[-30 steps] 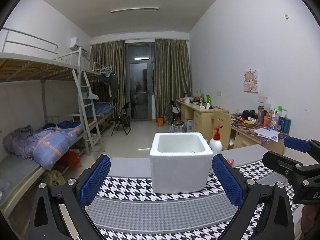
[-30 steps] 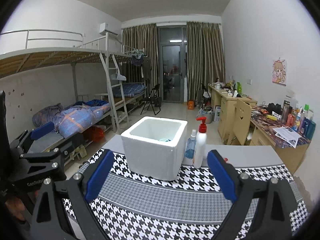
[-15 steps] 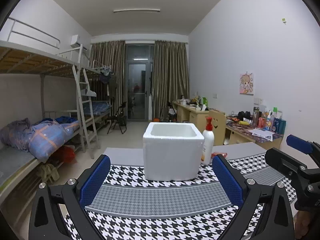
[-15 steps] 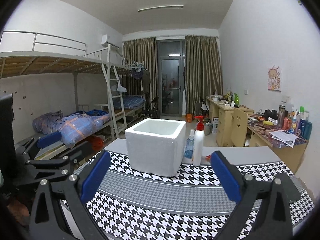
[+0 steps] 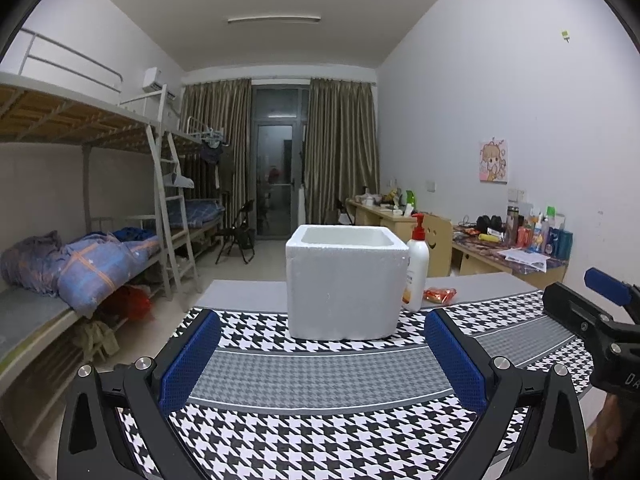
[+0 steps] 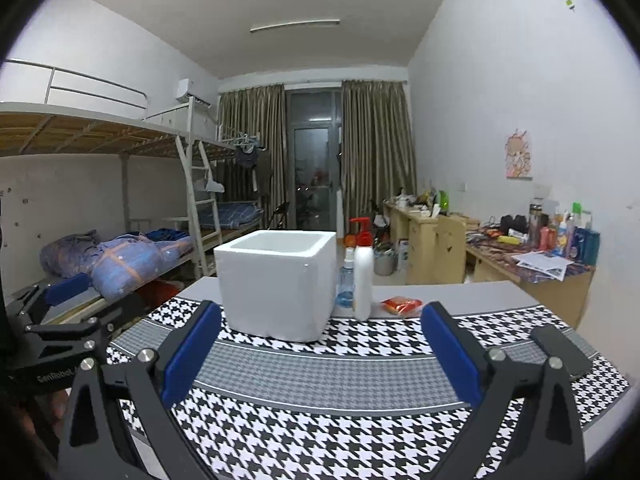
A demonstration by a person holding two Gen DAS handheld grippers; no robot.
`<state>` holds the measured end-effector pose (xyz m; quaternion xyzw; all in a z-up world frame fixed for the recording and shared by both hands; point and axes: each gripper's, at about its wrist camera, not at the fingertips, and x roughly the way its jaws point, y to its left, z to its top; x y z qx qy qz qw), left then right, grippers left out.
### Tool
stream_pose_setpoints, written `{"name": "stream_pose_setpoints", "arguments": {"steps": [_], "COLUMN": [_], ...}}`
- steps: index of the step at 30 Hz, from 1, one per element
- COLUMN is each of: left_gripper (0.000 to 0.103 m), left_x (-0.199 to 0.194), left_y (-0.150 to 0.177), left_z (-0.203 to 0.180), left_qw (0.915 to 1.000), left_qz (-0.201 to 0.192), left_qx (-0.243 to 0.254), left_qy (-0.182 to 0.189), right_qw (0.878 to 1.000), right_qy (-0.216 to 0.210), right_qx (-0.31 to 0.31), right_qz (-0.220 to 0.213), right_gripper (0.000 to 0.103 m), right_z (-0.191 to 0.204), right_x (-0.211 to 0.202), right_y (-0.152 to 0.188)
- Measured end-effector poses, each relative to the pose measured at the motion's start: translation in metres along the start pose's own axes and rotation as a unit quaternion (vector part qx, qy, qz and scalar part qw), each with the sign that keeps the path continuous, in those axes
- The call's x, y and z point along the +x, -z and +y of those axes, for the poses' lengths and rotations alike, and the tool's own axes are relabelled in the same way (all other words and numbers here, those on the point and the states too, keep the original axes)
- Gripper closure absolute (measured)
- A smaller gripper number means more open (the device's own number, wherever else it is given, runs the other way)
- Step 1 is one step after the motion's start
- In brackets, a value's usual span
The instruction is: Organize soft objects
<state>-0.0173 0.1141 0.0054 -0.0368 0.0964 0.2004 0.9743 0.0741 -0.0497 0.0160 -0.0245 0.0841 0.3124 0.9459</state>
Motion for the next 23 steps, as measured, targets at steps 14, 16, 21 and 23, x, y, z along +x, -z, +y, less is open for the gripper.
{"name": "stream_pose_setpoints", "arguments": {"steps": [14, 16, 21, 23], "left_gripper": [0.001, 0.001, 0.001, 0.001], "left_x": [-0.012, -0.011, -0.007, -0.007], "left_y": [0.015, 0.015, 0.016, 0.016], "left_z": [-0.003, -0.003, -0.001, -0.002], "left_qw": [0.9998, 0.9998, 0.9997, 0.9998], "left_qz": [-0.019, -0.017, -0.010, -0.011], "left_qx": [0.011, 0.010, 0.012, 0.010], "left_qy": [-0.003, -0.007, -0.017, -0.013], "right_qw": [1.000, 1.000, 1.000, 1.000], "right_qy": [0.003, 0.004, 0.004, 0.003], "right_qx": [-0.003, -0.001, -0.003, -0.001], "right_qz": [-0.004, -0.001, 0.006, 0.008], "right_gripper": [0.001, 0.001, 0.001, 0.001], "right_z": [0.006, 0.006, 0.005, 0.004], "right_x": [-0.005, -0.004, -0.001, 0.000], "right_y": [0.017, 0.017, 0.019, 0.019]}}
